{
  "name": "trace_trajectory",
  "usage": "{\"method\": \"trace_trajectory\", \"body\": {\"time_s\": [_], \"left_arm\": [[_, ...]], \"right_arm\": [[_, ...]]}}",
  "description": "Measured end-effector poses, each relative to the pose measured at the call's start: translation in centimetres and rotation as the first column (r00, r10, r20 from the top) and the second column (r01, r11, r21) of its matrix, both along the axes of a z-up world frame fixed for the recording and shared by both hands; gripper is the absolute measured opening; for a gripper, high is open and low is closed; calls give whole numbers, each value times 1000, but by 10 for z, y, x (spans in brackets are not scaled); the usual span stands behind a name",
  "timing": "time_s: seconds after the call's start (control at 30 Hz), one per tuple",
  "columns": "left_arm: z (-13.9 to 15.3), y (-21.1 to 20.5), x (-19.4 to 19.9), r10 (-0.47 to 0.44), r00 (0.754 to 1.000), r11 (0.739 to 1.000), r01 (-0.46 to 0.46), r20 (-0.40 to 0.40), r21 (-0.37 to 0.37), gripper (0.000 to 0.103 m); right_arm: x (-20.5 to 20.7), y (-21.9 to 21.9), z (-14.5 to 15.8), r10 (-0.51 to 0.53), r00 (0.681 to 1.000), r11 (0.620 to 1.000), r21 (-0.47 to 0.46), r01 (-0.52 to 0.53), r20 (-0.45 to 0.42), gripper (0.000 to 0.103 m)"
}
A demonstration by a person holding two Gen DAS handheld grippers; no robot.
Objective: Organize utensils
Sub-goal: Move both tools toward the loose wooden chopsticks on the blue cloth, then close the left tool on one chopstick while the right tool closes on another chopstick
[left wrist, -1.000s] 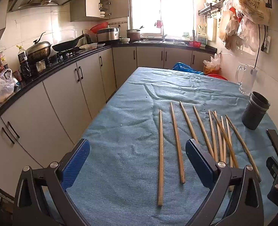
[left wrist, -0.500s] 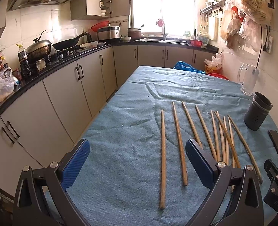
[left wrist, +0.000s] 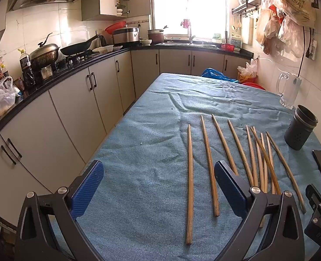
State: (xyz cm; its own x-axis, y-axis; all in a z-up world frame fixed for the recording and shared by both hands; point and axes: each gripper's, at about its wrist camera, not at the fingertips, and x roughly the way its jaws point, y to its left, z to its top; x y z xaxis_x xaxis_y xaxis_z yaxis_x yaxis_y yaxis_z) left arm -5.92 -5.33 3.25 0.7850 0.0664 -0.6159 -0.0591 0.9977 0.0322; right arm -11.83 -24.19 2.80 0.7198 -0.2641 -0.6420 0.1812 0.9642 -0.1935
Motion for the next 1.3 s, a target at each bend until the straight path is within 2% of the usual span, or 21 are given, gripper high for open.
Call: {"method": "trace_trajectory", "body": {"time_s": [0.83,1.0,1.1,1.2,1.3], "left_arm": [[4,-3,-5,-5,1000,1000,5,2,-1,101],[2,3,4,-6,1000,1000,6,-17,-8,101],[-1,11,17,-25,998,999,23,-59,-38,101],[-6,18,28,-39,995,998,34,-93,-61,101],[-9,20,42,-68,989,995,57,-133,-85,95]], "right_arm": [[-3,3,2,15,1000,1000,4,-15,2,102],[3,-7,3,36,999,998,49,-35,-8,97],[10,-17,4,48,999,995,89,-46,-17,93],[19,-26,4,77,996,988,134,-71,-38,86],[30,-31,1,124,990,978,176,-111,-63,78]]}}
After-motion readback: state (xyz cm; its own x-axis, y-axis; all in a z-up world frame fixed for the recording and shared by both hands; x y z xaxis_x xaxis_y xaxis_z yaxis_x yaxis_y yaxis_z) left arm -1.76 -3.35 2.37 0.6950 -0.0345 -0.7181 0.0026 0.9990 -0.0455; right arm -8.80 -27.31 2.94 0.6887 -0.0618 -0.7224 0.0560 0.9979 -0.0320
